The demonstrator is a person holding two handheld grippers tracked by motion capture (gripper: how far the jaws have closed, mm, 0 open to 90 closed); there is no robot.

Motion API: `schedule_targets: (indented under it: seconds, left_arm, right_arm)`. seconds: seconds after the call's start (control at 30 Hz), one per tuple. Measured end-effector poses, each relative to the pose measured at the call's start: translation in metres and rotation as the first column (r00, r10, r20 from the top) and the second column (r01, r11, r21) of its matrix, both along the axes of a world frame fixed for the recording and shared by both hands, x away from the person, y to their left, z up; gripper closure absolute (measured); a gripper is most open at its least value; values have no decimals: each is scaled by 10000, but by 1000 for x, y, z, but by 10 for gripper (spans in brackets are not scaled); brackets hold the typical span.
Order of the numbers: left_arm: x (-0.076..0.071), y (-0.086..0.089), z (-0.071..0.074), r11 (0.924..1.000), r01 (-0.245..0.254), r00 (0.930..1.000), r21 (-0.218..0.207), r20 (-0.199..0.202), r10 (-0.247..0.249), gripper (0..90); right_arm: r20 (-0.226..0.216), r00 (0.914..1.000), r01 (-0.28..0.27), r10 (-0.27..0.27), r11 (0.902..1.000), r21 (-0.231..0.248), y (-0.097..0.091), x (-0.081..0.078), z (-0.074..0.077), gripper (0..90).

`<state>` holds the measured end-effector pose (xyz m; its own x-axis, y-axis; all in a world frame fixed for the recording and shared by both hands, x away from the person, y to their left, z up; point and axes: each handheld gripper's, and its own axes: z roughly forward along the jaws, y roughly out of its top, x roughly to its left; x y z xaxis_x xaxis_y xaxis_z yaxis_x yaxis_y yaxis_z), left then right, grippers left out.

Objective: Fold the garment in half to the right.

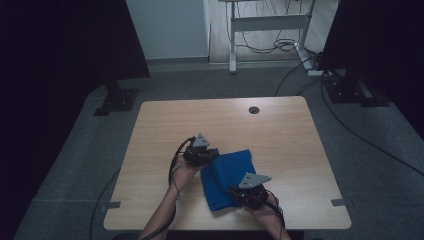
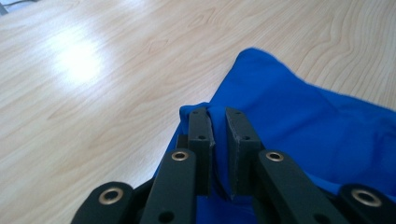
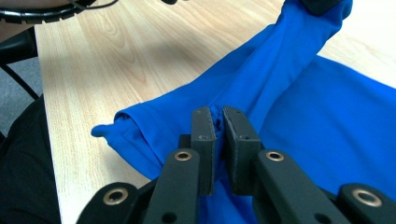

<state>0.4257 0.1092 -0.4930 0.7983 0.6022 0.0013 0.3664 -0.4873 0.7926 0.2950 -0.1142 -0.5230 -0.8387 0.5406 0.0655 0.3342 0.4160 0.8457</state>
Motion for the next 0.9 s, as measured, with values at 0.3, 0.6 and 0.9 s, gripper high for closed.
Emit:
schedule_targets:
  seconds: [0.3,0.6,0.9]
  left_arm:
    - [6,-22,7,9991,218,9997,-351,106,-214,820]
    - [15,-40,-12,9993,298,9994,-208,-197,-302,803]
    - [24,-48,-40,9995,191,9992,-239,-346,-200,789]
  right_arm:
    - [210,9994,288,-291,9995,114,-19,-2,9,830]
    - [24,9988,483,-483,9988,-124,-35,-1,3,827]
    - [-358,9953,876,-900,9941,-635,-45,1,-24,821]
